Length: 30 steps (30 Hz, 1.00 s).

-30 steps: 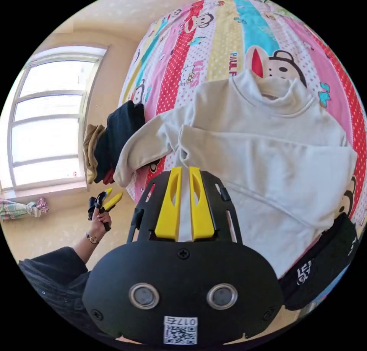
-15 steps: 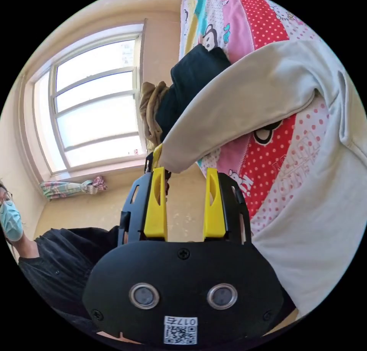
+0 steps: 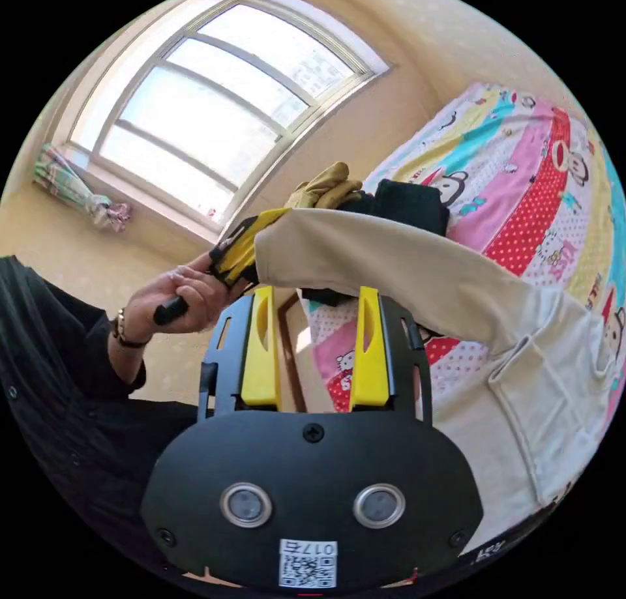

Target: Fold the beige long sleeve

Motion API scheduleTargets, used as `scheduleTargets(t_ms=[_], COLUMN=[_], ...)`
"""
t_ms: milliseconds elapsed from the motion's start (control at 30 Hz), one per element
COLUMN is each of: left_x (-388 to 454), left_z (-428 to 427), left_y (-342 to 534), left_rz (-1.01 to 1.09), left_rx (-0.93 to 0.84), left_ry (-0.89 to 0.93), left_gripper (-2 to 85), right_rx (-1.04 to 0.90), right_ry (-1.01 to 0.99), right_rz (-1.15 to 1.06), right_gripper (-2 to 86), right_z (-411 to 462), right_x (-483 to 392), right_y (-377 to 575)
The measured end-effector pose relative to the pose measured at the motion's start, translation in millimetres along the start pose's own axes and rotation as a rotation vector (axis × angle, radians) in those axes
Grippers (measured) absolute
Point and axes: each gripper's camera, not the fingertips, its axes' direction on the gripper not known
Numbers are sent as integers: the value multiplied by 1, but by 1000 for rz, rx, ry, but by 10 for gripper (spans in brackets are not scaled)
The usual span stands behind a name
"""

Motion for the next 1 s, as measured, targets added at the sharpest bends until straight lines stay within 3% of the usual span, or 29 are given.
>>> scheduleTargets(t_ms=[67, 167, 300, 400, 500, 567, 733, 800, 900, 933, 1000], left_x=[1, 3, 11, 29, 79, 102, 69, 36, -32, -58, -99], left_z=[5, 13, 17, 5, -14, -24, -6, 0, 9, 12, 16], left_y=[5, 11, 12, 11, 19, 36, 57, 65, 75, 79, 82], left_rz=[-47, -100, -78, -8, 262, 420, 466, 423, 348, 340, 333], left_rx=[6, -8, -10, -12, -19, 47, -16, -32, -88, -104, -156], left_ry=[43, 34, 8, 43, -99, -316, -437, -447, -489, -521, -584], left_gripper=[-5, -2, 20, 89, 105, 105, 101, 100, 100, 99, 100], right_rx=[29, 20, 70, 94, 138, 258, 557, 628, 615, 560, 418], right_ry=[210, 324, 496, 537, 485, 387, 237, 307, 574, 684, 725], right_rz=[-179, -293, -378, -362, -247, -116, 196, 271, 464, 572, 817], right_gripper=[169, 159, 101, 50, 42, 38, 34, 33, 32, 33, 38], right_z=[1, 25, 50, 47, 14, -38, -155, -188, -222, -226, -229], right_x=[-39, -72, -106, -107, -81, -43, 63, 102, 172, 205, 261], right_y=[6, 1, -16, -38, -70, -84, -23, 25, 112, 145, 194])
